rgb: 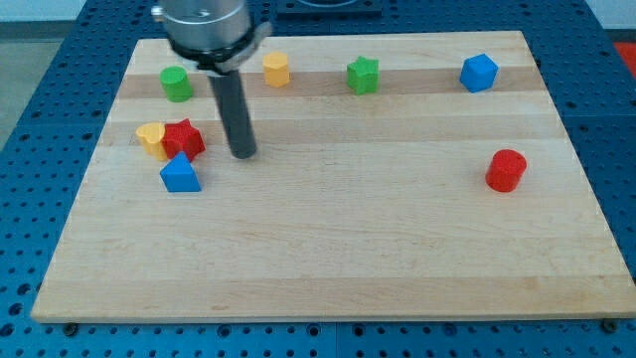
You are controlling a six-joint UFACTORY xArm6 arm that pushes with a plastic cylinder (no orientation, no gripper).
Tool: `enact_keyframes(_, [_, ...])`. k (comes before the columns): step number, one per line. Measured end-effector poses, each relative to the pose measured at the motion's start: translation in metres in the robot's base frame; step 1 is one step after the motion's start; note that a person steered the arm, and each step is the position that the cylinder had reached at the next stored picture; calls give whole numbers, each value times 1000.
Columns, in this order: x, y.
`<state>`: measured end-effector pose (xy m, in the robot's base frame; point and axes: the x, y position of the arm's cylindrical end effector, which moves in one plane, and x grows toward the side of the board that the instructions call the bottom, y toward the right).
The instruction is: Move your arm to the top right side of the green circle
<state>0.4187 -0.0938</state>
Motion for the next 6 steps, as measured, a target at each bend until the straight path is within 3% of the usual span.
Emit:
enact_keyframes(3, [-115, 86])
enact_keyframes(4, [-163, 92])
enact_keyframes(6, [-202, 52])
